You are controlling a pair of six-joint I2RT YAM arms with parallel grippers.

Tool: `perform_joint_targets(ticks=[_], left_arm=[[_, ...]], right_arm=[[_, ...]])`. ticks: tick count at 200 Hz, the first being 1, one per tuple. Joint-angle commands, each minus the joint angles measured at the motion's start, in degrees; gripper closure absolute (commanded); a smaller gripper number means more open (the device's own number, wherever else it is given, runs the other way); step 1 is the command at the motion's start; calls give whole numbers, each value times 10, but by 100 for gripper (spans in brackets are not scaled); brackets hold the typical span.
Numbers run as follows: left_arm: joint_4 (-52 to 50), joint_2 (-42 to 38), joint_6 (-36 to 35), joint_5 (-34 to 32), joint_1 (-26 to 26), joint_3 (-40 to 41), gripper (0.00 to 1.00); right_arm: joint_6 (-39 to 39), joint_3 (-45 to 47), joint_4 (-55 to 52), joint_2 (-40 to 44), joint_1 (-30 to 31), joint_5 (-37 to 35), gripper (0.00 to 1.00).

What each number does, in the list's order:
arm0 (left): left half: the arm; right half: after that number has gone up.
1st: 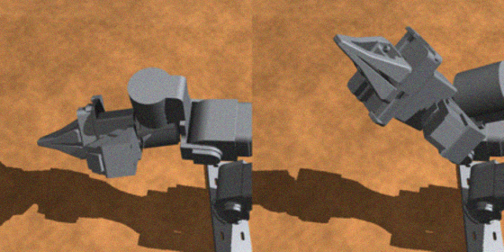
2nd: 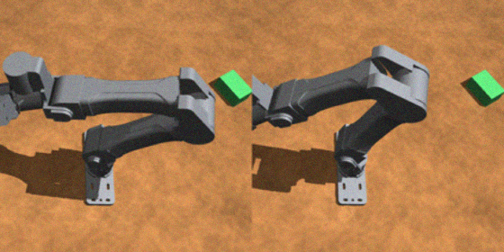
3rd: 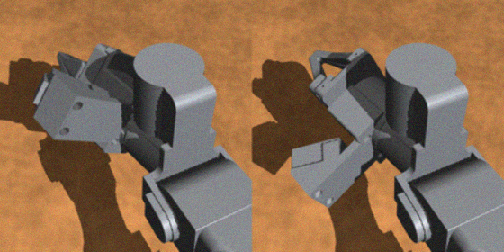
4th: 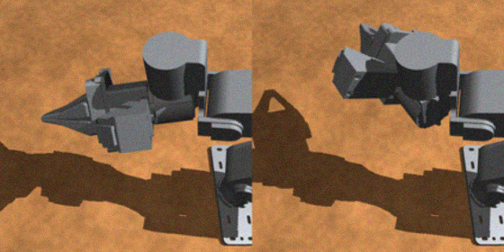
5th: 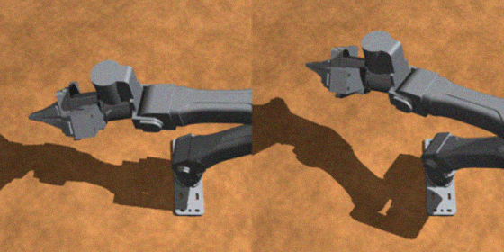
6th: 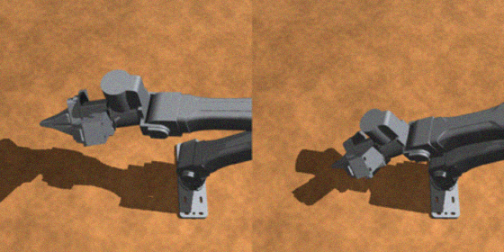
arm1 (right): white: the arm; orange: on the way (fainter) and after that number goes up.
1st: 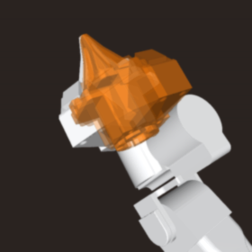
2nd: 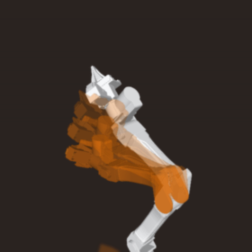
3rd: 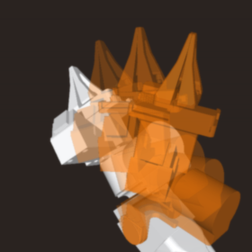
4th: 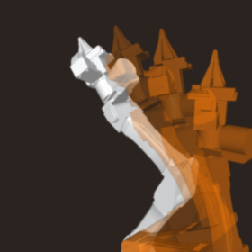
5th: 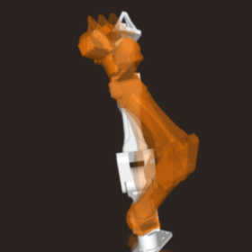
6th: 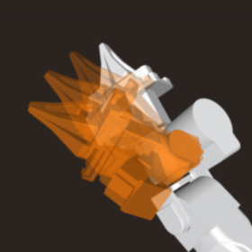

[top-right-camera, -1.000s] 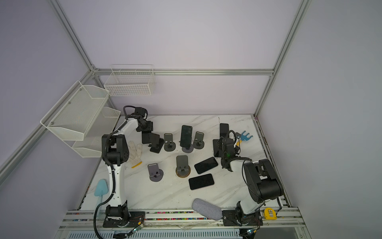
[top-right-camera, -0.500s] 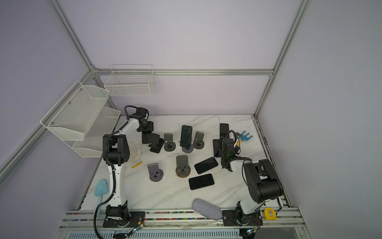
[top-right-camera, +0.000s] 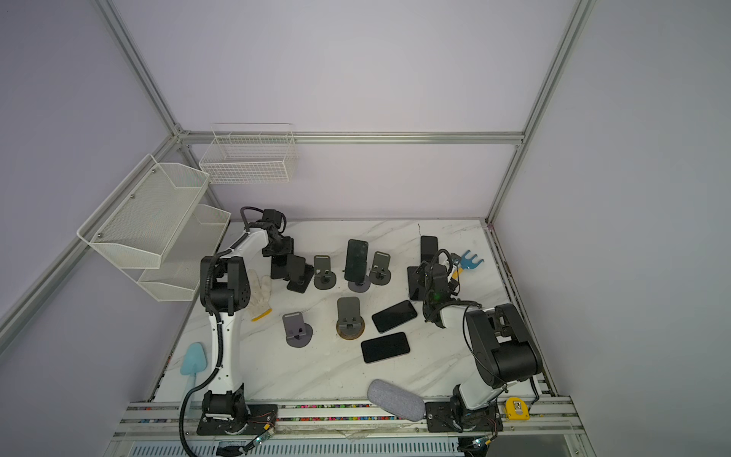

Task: Remove the phone from the phone stand
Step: Place the phone at the top-left of the table.

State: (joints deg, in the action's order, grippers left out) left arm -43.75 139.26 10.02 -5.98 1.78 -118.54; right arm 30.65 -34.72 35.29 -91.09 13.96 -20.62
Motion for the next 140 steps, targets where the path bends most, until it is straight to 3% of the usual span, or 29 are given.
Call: perform_joint_targets(ticks=[1,140], left_arm=[[-35,30,7,9,-2,-32,30],[-56,52,12,32,-10,-62,23]], right_arm=[[8,-5,5,1,3,-9,3],[8,13,23,23,3,-18,3]])
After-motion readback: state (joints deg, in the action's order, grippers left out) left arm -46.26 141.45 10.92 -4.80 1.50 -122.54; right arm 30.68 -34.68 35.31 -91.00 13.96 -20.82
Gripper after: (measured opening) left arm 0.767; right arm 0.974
